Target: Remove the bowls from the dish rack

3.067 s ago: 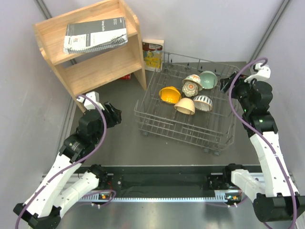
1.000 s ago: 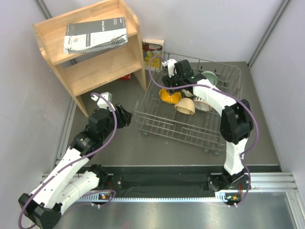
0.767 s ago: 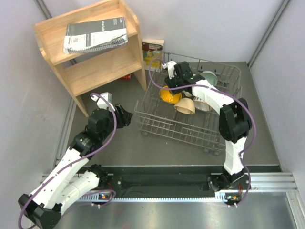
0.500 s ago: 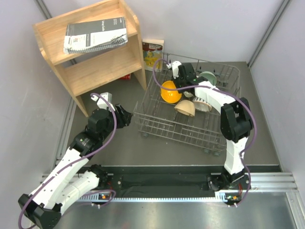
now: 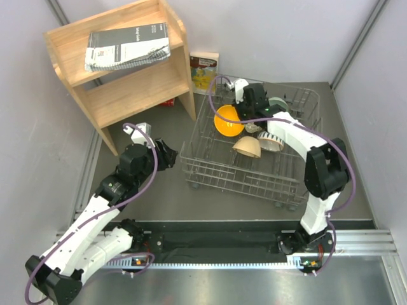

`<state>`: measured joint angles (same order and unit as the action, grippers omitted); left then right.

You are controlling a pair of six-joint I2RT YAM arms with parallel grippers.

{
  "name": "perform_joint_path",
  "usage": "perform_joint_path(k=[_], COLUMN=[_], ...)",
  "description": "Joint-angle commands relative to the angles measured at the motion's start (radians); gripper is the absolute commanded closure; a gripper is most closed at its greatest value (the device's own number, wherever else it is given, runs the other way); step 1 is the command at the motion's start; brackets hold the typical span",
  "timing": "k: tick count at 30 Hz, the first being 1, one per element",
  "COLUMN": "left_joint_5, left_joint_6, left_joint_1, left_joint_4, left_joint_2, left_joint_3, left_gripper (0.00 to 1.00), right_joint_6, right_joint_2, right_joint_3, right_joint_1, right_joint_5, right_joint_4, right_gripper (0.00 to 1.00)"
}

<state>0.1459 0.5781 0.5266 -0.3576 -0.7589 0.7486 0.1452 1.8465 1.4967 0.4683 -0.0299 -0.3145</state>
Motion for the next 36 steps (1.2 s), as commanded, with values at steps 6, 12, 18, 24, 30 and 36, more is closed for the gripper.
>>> perform_joint_path(k=[6,12,18,24,30,36], left_joint_5=[0.015,0.096,0.208,0.279,0.350,0.353], left_joint_6=[0.015,0.023,0.008,-0.075,-0.122,-0.139], left_joint_1=[0.003,0.003,0.003,0.001,0.001,0.001], left_joint_4=[0.046,0.011,-0.009,0.016,0.052,0.066], left_joint_2=[-0.011,0.018,0.090,0.144,0.128,0.133], left_joint_3=[0.006,0.001,0.003,0.043,0.087,0.112], left_gripper=[0.45,0.43,0.44,0.32,0.33,0.30], right_joint_6=[-0.075,-0.125,-0.217,-0.421,-0.449,-0.560], right_joint_2=[-0.181,-0.325,-0.469,-0.451,-0.414,-0.407], right_joint_3=[0.053,-0.001,-0.061,-0.102,-0.150,-0.217], right_joint_1=[0.024,0.020,-0.010,-0.001,0.127,0.151], right_joint_5=[0.058,0.035,0.184,0.419,0.488,0.480], right_joint_4=[0.095,0.164,0.209,0.259,0.402,0.559], right_gripper=[1.00,1.00,1.00,1.00,1.00,1.00])
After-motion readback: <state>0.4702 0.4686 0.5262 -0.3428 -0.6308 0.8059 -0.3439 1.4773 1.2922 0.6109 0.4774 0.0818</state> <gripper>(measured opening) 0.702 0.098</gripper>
